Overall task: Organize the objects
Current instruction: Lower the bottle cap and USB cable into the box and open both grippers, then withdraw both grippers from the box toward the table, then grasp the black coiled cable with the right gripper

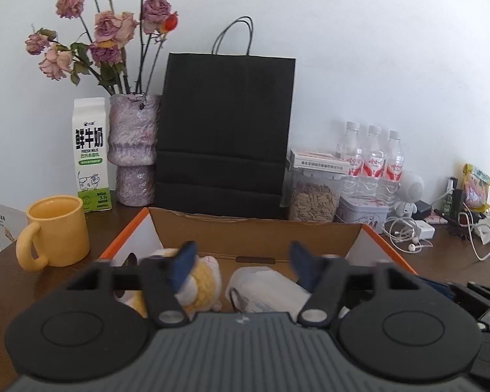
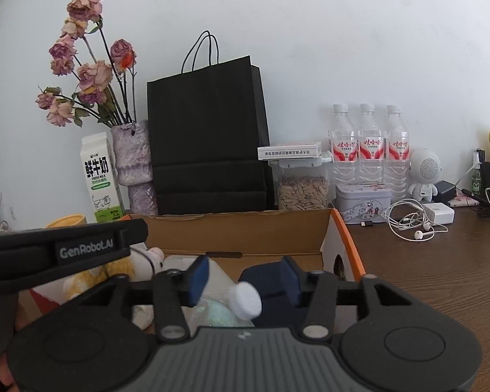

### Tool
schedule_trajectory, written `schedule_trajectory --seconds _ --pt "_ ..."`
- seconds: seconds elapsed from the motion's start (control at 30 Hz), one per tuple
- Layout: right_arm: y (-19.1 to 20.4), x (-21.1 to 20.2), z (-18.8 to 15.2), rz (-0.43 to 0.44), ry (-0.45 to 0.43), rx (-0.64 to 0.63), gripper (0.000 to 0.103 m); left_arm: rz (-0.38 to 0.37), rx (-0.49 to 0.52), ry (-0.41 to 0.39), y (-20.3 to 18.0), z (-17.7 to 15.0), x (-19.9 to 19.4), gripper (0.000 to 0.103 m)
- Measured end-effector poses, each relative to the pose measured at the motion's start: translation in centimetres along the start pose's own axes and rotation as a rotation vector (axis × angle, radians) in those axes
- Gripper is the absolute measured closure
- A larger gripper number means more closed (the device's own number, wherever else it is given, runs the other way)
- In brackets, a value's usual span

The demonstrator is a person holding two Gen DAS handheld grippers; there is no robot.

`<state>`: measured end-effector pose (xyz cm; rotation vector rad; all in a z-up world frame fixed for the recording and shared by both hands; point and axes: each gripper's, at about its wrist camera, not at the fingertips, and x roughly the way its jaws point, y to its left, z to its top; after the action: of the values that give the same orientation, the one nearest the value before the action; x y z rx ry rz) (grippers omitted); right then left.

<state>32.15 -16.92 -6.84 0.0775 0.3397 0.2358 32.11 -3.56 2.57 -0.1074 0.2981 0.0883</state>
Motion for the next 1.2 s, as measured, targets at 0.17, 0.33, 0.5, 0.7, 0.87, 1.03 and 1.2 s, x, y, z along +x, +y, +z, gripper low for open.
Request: schedule_trajectory --seconds 0.17,0.33,0.5,0.7,0.87,1.03,1.2 --pt "0.3 -0.8 0.0 -0.024 -0.029 -0.017 0.000 0.014 -0.044 -0.054 1.0 0.3 -1.0 0.000" --pt "0.1 -1.7 0.2 -0.037 -0.030 -0.004 0.000 0.028 -0.054 -0.067 1.3 0.6 -2.1 0.000" --pt "0.1 -4.6 0.3 -0.079 -0.053 -0.002 0.000 0.024 -0.052 -0.090 2.5 0.2 -5.0 0.000" --pt "1.1 -8.5 -0.6 -0.052 -0.099 -0.052 0.000 0.031 -0.021 -0.057 4.6 -0.8 -8.5 0.000" --pt "2.1 -11.4 -1.7 -0.046 -0.102 -0.082 0.000 0.047 0.000 -0.018 6.6 -1.6 -11.0 0.000" --pt "2.9 -13.2 -3.1 -0.029 -0.034 -0.121 0.000 0.065 0.032 0.034 8.8 -2.5 -13.2 0.000" --pt "4.1 -13.9 -5.0 -0.003 0.089 -0.194 0.000 0.086 0.057 0.100 11.2 -4.0 -15.0 0.000"
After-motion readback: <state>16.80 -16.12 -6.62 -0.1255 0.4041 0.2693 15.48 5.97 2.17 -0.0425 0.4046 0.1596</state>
